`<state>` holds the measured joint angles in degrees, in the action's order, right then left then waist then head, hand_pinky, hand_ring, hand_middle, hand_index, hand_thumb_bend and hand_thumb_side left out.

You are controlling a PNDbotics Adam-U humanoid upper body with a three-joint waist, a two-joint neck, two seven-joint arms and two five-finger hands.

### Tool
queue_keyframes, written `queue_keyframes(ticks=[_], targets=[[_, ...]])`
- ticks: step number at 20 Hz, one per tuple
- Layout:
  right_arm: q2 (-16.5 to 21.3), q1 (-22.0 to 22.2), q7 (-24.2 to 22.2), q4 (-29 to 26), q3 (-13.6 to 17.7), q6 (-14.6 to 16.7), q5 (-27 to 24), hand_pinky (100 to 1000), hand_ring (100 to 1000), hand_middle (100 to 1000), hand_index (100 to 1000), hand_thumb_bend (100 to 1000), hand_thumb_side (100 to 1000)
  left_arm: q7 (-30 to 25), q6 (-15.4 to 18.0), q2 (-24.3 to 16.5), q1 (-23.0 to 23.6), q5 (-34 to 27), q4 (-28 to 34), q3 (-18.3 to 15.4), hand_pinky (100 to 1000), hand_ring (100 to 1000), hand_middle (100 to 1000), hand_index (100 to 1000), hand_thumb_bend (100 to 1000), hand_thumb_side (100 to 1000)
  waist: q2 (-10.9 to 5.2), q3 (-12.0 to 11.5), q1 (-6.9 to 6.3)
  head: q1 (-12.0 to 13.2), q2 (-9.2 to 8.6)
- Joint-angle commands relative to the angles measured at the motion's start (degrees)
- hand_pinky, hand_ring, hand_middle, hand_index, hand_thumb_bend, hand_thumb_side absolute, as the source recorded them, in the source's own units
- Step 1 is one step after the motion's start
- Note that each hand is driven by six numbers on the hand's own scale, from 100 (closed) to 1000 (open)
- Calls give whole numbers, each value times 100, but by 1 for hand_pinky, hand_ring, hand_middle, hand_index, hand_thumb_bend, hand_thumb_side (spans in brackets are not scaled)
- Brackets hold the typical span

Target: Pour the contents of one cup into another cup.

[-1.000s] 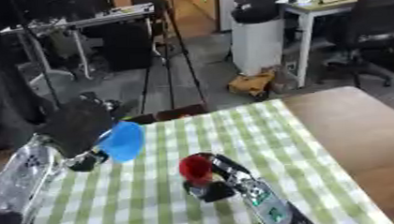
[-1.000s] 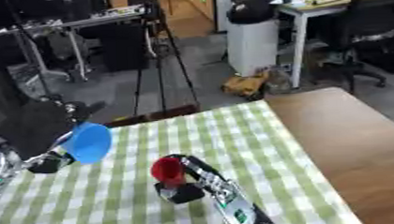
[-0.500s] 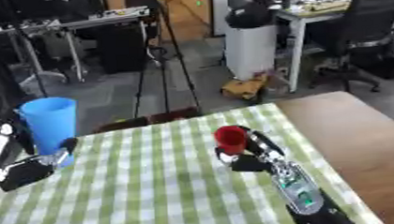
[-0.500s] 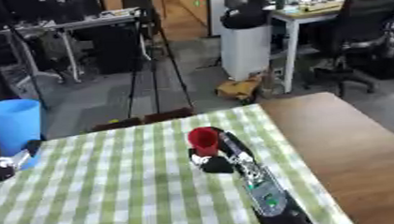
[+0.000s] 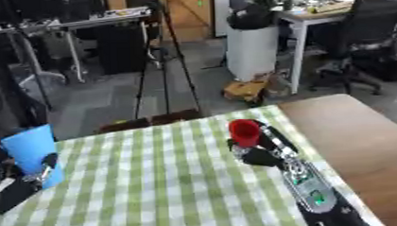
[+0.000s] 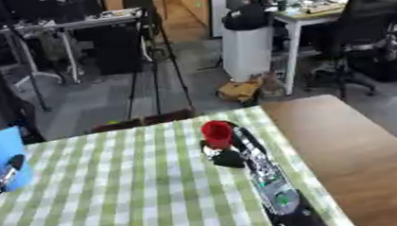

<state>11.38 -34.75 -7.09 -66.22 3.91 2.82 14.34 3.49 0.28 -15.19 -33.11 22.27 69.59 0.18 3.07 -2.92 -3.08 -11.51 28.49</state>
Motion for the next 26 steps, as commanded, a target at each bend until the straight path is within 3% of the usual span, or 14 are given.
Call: queue_keyframes(ticks=[1, 5, 9, 10, 13, 17, 21, 26], targets=[[126, -130, 65, -113, 36, 7, 14, 799, 803, 687, 823, 100, 204, 291, 197, -171, -226, 217, -275, -52, 525, 388, 338, 633, 100, 404, -48, 19, 22, 30, -72], [130, -149, 87, -130, 34, 18, 42, 799, 804, 688, 822, 100, 232, 774, 648, -197, -427, 872, -668, -16, 543, 424, 369, 649, 100, 353, -19, 69, 40, 65, -77], [121, -150, 79, -145, 18, 55, 115, 800, 807, 692, 824, 159, 278, 1253, 1107, -157, -540, 1438, -989, -34, 565, 479, 436, 692, 136, 408, 13, 123, 49, 79, -100], [120, -146, 69, -146, 16, 69, 137, 803, 818, 708, 839, 219, 311, 1328, 1214, -150, -548, 1571, -1051, -22, 586, 519, 488, 733, 268, 434, 19, 135, 50, 86, -102], [124, -132, -43, -162, -6, 158, 244, 843, 872, 782, 913, 401, 447, 1448, 1496, -133, -521, 1968, -1222, 1, 667, 678, 679, 862, 540, 613, 42, 172, 52, 91, -108], [118, -102, -273, -156, -2, 268, 309, 869, 911, 822, 940, 459, 512, 1476, 1763, -134, -441, 2214, -1340, 37, 701, 752, 790, 918, 703, 672, 57, 198, 59, 83, -99], [113, -65, -367, -141, 4, 309, 297, 877, 924, 836, 947, 469, 528, 1525, 1935, -159, -335, 2325, -1306, 59, 708, 753, 793, 919, 717, 682, 55, 194, 69, 70, -82], [121, -29, -413, -135, 5, 342, 286, 886, 936, 847, 952, 502, 564, 1607, 1988, -210, -185, 2087, -1017, 48, 698, 738, 784, 912, 654, 674, 43, 180, 84, 48, -68]])
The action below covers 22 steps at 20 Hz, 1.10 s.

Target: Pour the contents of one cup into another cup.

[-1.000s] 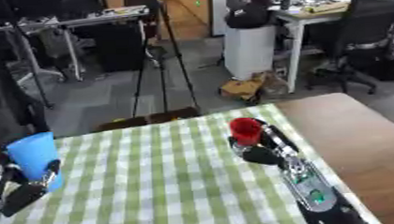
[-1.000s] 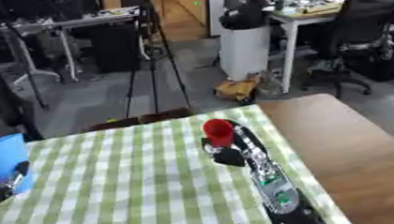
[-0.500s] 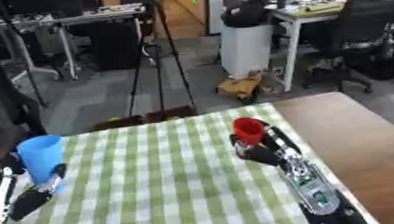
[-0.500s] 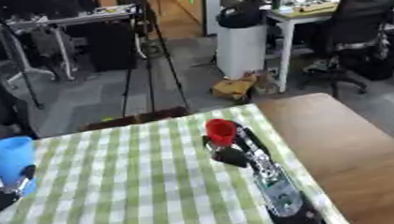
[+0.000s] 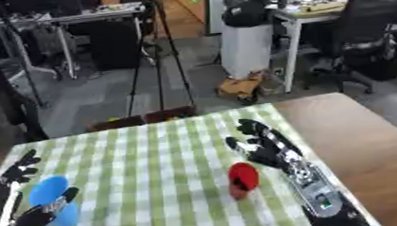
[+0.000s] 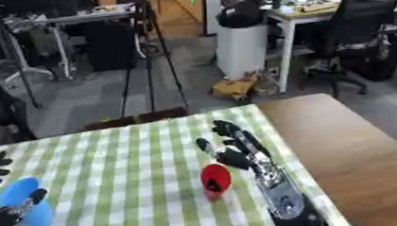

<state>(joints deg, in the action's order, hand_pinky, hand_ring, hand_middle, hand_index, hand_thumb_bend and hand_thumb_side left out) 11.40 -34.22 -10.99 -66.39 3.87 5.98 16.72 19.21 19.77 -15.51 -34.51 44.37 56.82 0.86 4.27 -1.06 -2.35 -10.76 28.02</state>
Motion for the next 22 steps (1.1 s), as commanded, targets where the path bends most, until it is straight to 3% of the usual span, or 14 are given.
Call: queue_keyframes(ticks=[1, 5, 8, 15, 22], targets=[[122, -73, -9, -142, 20, 33, 36, 887, 937, 847, 952, 505, 567, 59, 45, -198, 4, -249, 427, -27, 696, 736, 782, 911, 648, 669, -77, -12, 12, -35, -21], [170, -72, 130, -433, 72, 108, 84, 893, 937, 851, 949, 494, 584, 4, -51, -316, 230, -886, 1343, -33, 693, 736, 781, 904, 594, 656, -78, -29, 14, -37, -17], [195, -71, 321, -782, 144, 161, 78, 884, 922, 833, 939, 467, 591, -248, -224, -425, 405, -1468, 1962, -37, 679, 732, 784, 909, 518, 715, -86, -34, 14, -30, -11], [454, 192, 640, -1690, 150, 150, -616, 829, 853, 759, 891, 337, 595, -1011, -577, -753, 1108, -3162, 3025, -96, 636, 696, 769, 883, 418, 845, -95, -41, 31, 12, -15], [662, 711, 791, -2318, 22, 185, -1056, 797, 811, 711, 833, 251, 568, -1569, -785, -710, 1888, -3795, 3543, -257, 597, 640, 736, 840, 301, 982, -97, -65, 105, 18, 63]])
